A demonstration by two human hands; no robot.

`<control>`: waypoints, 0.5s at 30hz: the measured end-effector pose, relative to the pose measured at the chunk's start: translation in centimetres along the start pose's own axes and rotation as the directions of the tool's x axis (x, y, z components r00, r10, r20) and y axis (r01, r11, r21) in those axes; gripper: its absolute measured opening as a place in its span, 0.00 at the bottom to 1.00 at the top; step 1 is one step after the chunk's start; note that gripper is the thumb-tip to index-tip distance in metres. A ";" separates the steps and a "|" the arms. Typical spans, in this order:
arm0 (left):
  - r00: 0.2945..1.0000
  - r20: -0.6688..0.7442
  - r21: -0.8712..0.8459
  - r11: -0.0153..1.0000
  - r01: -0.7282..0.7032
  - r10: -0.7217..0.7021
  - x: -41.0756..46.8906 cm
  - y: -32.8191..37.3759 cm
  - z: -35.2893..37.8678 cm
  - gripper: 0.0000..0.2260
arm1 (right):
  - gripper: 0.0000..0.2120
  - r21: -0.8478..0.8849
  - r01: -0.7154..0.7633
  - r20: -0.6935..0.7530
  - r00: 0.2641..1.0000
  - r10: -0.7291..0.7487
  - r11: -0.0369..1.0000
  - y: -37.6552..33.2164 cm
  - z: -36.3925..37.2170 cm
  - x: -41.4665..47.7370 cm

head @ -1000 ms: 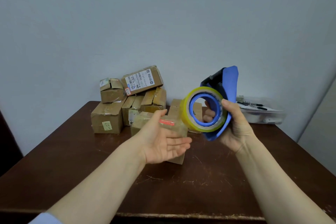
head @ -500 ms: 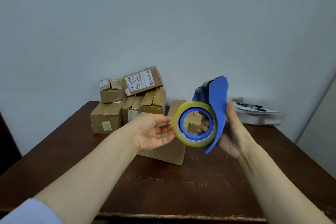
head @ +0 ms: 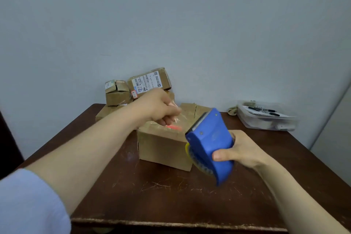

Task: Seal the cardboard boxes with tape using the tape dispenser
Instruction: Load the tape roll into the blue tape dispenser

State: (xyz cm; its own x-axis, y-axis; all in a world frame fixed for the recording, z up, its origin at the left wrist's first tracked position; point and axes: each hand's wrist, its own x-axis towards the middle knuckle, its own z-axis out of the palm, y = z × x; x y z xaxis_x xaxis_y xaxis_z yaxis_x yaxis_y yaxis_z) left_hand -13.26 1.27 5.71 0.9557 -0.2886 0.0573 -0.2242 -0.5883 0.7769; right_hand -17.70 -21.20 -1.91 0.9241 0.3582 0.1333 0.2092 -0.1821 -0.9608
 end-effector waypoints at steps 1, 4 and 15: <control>0.999 0.022 0.081 0.996 -0.045 0.044 0.1 0.3 -0.3 0.09 | 0.36 -0.028 -0.016 -0.018 1.000 0.015 0.999 0.4 0.1 0.0; 0.988 0.011 0.194 0.969 -0.151 0.152 0.2 0.7 -0.4 0.07 | 0.37 -0.034 -0.008 -0.100 0.995 0.004 0.999 1.1 0.4 -0.1; 0.742 0.176 0.452 0.616 -0.645 0.647 -2.1 -1.8 1.0 0.08 | 0.45 0.046 0.181 -0.371 0.916 -0.152 0.982 2.4 0.7 -0.5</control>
State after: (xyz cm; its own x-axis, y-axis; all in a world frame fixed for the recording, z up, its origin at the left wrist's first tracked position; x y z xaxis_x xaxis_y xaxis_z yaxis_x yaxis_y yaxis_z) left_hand -15.03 2.19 3.59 0.5301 -0.7280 0.4348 -0.8408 -0.5177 0.1584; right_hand -17.87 -21.21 -4.49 0.9335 0.0163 0.3582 0.3584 -0.0723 -0.9308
